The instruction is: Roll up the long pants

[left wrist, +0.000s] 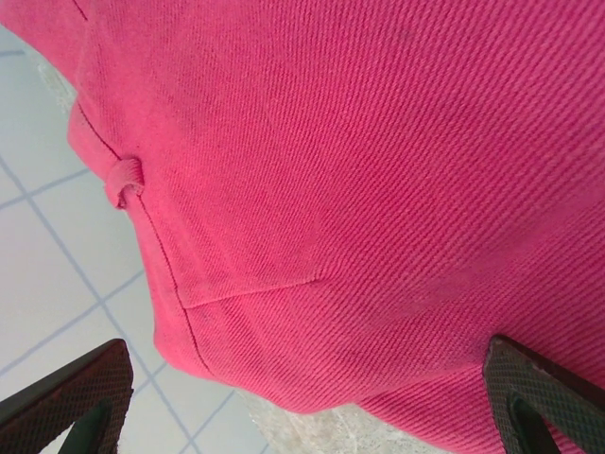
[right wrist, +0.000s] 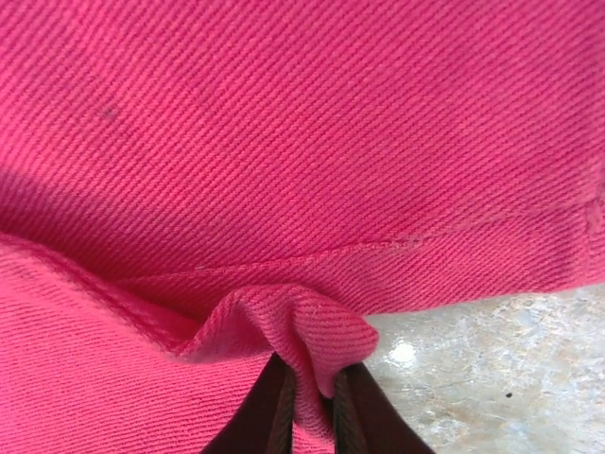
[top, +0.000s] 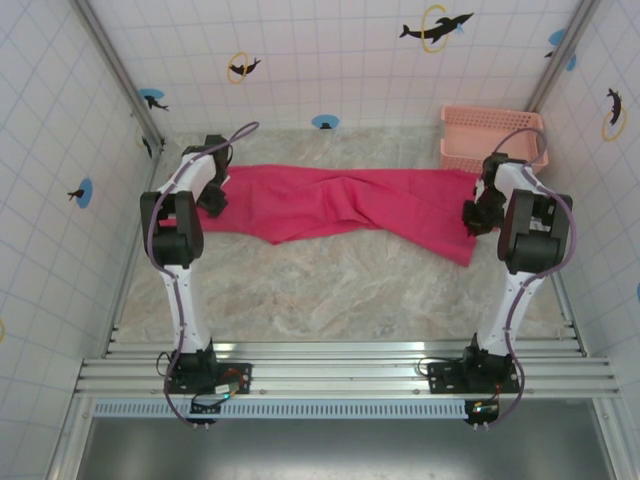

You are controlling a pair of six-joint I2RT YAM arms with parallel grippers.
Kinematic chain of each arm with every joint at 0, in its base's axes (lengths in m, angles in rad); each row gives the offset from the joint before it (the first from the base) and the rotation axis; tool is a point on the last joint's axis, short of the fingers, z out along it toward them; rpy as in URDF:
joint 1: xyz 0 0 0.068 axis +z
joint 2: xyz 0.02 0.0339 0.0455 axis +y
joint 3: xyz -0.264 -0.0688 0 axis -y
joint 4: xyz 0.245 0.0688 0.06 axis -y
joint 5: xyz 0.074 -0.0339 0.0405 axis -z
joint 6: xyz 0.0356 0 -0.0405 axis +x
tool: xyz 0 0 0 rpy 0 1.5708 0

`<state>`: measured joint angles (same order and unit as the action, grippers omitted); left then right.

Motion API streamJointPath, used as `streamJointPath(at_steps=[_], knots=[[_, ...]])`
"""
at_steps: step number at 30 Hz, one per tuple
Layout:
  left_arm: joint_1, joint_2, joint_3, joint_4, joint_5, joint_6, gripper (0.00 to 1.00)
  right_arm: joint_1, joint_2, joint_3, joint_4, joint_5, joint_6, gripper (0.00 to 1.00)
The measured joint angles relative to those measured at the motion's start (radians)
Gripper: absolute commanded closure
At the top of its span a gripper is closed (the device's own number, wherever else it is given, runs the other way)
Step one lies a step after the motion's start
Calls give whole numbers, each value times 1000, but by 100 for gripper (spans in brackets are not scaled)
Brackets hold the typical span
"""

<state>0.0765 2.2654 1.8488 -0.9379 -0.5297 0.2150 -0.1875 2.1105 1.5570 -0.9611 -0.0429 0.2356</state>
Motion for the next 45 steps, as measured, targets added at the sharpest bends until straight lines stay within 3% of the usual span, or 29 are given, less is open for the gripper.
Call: streamJointPath(at_steps=[5,15,25,26,27,29,31,37,45], knots=[[7,19,10,-15,-3,-7,3,-4,-10,90,-42,53,4,98],[29,19,13,-26,-19,-6,3,-7,-24,431,-93,129,11,98],[75,19,3,-25,-51,24,3,-3,314,829,-118,175,27,97],[81,19,3,-26,-56,27,3,-2,359,867,-122,179,30,95],[87,19,4,-26,-58,32,3,-1,399,900,-128,181,34,86],[97,20,14,-29,-65,39,3,1,450,943,-140,186,45,56],[106,27,39,-40,-73,43,3,5,476,959,-141,204,51,45],[121,63,143,-60,-84,42,3,10,466,955,-145,270,55,36],[122,97,169,-75,-98,16,3,-14,227,640,-135,252,13,31]])
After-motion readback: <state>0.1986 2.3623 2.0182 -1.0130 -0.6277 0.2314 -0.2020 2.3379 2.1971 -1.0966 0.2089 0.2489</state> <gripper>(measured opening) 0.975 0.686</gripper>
